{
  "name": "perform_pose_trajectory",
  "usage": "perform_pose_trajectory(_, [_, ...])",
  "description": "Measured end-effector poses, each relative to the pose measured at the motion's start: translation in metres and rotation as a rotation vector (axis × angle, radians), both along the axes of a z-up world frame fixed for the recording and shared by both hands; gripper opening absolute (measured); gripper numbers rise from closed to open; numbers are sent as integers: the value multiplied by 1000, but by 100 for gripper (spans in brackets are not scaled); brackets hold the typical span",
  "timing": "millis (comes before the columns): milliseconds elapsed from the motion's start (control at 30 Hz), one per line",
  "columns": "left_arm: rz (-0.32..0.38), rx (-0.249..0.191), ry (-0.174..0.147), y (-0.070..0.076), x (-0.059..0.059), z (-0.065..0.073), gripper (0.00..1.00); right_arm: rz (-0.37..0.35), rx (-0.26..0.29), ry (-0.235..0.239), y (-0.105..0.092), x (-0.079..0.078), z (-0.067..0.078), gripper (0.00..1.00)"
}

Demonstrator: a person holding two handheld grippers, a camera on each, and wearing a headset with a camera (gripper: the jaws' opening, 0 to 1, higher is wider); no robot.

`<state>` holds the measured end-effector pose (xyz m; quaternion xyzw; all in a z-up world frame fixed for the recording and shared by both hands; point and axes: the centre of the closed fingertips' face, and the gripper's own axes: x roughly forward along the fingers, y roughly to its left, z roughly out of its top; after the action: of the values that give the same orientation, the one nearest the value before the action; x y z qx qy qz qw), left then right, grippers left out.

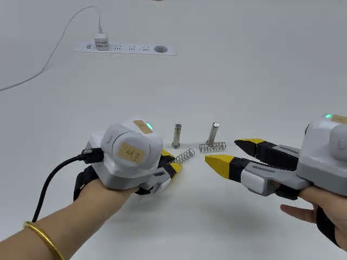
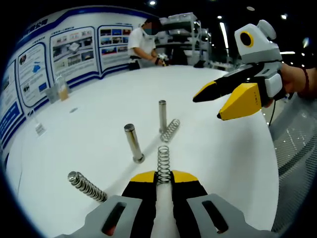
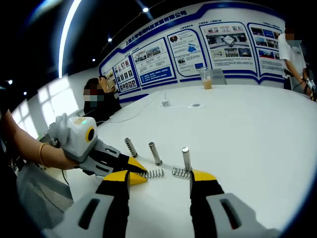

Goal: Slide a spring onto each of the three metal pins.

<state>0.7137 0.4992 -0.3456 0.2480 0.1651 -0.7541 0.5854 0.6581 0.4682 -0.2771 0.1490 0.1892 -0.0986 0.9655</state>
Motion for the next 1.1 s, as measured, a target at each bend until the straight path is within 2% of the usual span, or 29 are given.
perform_pose_trajectory(167, [-25,-17,-21,7,-3,9,10,-2,24,-26,1,2,4,50])
perform_pose_trajectory(233, [-25,-38,-7,8,-4,17,10,-2,35,-37,2,3,7,49])
perform_pose_trajectory(400, [-19,-91,2,10,-6,36,10,-11,91,-92,4,8,19,46])
perform_pose_trajectory(533, [-9,-147,24,10,-9,53,10,-16,142,-134,7,13,26,43])
perform_pose_trajectory(600, [-5,-169,21,11,-10,60,10,-32,183,-169,8,15,31,42])
perform_pose_trajectory(667, [-5,-190,37,12,-12,68,10,-37,234,-207,11,18,36,39])
perform_pose_trajectory(800, [3,-227,42,15,-13,80,10,-48,302,-239,14,20,40,33])
perform_pose_trajectory(1100, [25,-307,95,23,-16,106,10,-25,375,-281,25,25,49,27])
